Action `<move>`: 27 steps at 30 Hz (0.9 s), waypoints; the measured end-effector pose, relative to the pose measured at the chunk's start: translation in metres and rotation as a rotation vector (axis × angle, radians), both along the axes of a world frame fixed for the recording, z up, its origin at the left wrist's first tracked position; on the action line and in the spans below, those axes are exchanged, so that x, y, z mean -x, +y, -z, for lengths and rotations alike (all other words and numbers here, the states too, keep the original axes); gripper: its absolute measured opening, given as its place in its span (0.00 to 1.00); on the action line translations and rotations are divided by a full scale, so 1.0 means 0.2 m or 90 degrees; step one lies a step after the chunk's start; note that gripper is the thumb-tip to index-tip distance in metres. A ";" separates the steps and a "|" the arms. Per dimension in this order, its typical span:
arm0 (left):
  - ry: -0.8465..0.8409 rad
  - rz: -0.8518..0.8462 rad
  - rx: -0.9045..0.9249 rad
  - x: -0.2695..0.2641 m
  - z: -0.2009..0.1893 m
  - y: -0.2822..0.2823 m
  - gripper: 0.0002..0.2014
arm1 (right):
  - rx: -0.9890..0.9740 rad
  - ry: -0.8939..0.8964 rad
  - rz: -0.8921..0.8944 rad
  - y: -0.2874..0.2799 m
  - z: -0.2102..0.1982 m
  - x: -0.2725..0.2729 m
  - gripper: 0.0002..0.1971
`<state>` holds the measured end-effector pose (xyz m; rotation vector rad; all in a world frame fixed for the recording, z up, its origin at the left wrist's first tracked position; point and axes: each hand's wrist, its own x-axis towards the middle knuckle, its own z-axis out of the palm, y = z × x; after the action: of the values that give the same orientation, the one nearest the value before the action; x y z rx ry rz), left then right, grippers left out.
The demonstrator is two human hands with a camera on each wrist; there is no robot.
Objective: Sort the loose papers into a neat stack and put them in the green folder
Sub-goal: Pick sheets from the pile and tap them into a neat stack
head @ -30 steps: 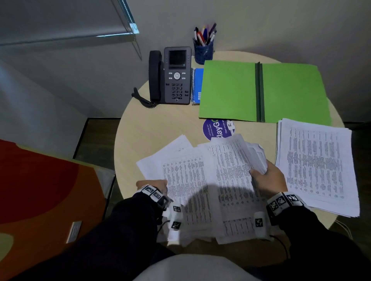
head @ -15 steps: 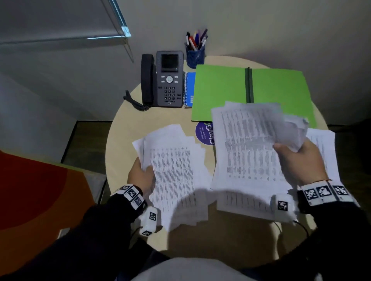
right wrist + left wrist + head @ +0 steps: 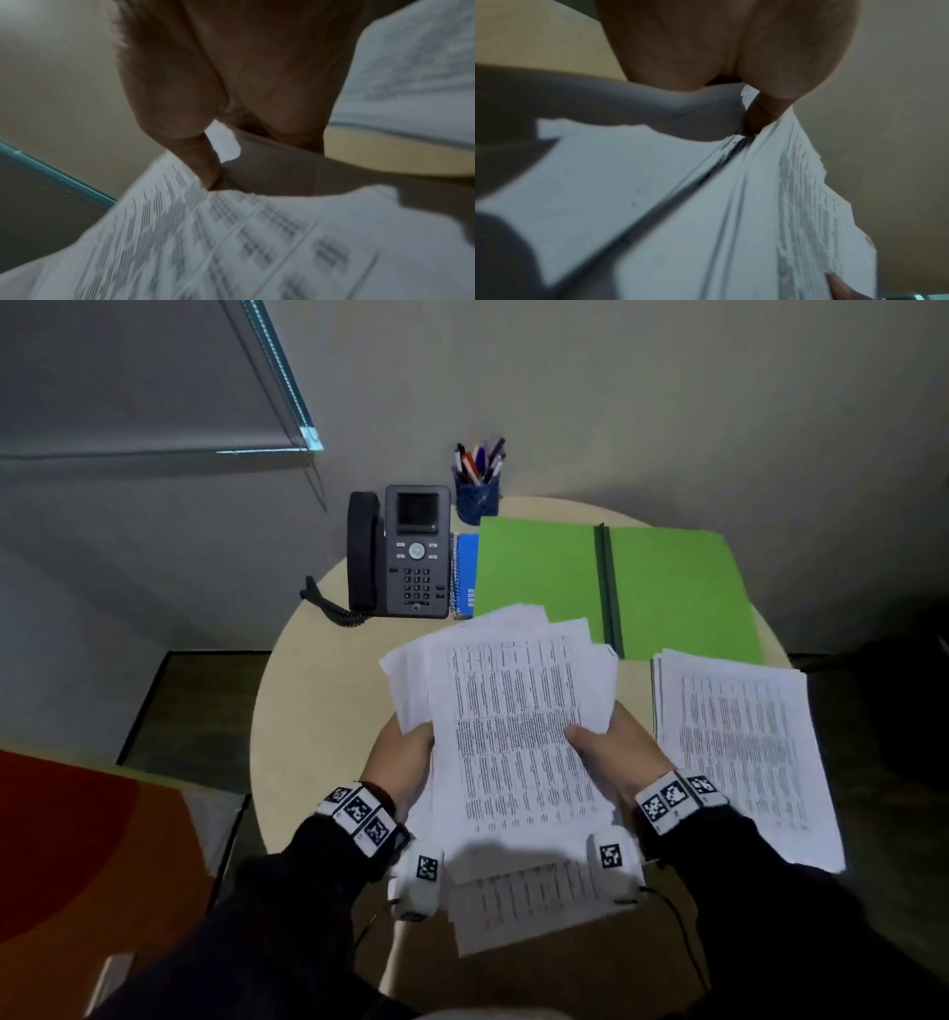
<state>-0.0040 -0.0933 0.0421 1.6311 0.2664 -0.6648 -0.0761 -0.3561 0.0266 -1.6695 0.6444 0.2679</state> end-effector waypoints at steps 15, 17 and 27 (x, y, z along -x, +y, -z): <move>-0.251 -0.061 -0.151 0.03 -0.22 -0.05 0.02 | -0.040 -0.217 0.127 0.11 -0.33 -0.03 0.11; -0.267 -0.035 -0.229 0.02 -0.27 -0.04 0.15 | -0.051 -0.275 0.120 0.13 -0.40 -0.01 0.11; -0.235 -0.086 -0.142 0.03 -0.07 0.00 0.17 | -0.030 -0.196 0.088 0.22 -0.28 0.02 0.15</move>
<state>-0.0103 -0.0923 0.0554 1.8939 0.1819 -0.2282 -0.0797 -0.3125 0.0835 -1.5711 0.5139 -0.0731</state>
